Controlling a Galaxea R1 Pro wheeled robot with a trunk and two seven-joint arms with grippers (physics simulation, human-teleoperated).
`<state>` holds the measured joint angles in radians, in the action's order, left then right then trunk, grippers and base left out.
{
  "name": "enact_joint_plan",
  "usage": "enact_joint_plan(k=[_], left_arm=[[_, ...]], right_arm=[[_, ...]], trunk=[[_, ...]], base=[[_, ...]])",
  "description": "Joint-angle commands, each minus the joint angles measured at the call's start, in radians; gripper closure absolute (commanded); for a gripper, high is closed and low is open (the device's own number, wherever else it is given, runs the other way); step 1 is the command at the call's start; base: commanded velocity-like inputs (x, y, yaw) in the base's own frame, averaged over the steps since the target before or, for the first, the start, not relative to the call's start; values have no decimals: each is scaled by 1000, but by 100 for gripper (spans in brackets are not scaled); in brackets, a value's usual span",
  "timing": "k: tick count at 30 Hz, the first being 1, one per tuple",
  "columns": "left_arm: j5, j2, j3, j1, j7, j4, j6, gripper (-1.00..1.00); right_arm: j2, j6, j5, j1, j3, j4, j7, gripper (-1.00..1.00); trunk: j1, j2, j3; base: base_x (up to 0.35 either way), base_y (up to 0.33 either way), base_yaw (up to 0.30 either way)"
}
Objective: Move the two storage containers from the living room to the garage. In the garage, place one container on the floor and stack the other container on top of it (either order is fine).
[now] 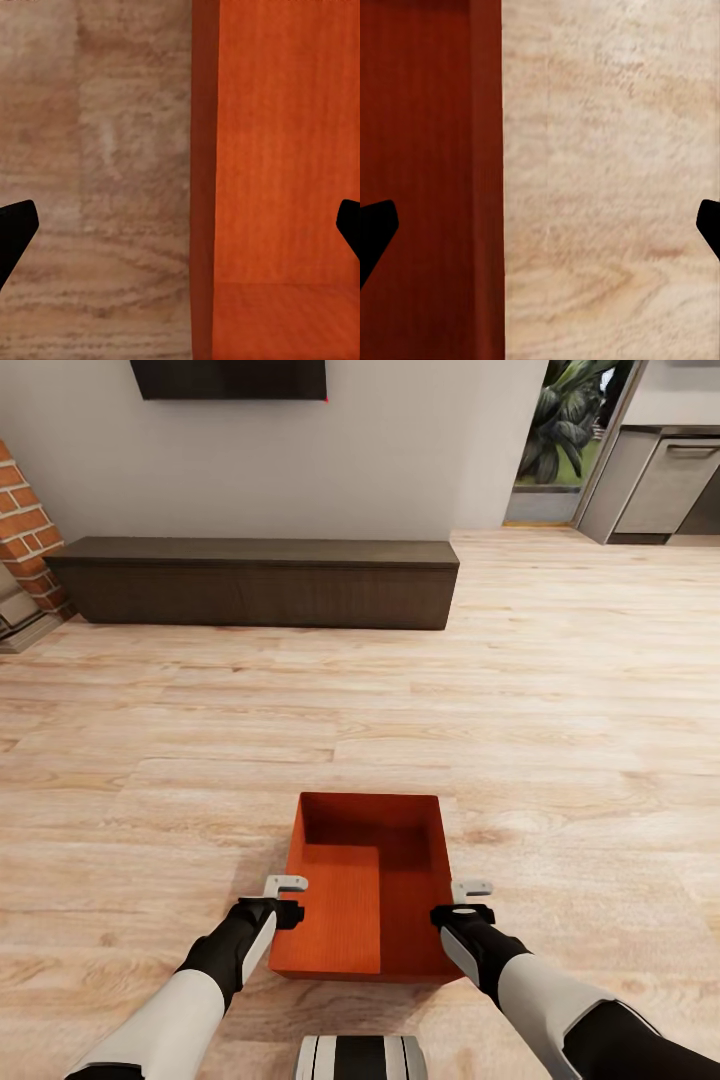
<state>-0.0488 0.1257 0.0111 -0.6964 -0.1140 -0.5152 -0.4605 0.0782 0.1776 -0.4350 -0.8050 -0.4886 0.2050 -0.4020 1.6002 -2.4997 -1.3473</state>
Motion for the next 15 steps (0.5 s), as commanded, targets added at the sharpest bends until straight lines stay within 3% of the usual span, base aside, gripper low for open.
enact_joint_plan(k=[1, 15], left_arm=[[-5, 1, 1, 0, -1, -2, -5, -100], [-5, 0, 1, 0, -1, -2, -5, -100]], right_arm=[[0, 8, -4, 0, -8, 2, -6, -100], [13, 8, -8, 0, -8, 2, -6, -100]], trunk=[[0, 0, -1], [0, 0, -1]], base=[[0, 0, 0], [0, 0, 0]])
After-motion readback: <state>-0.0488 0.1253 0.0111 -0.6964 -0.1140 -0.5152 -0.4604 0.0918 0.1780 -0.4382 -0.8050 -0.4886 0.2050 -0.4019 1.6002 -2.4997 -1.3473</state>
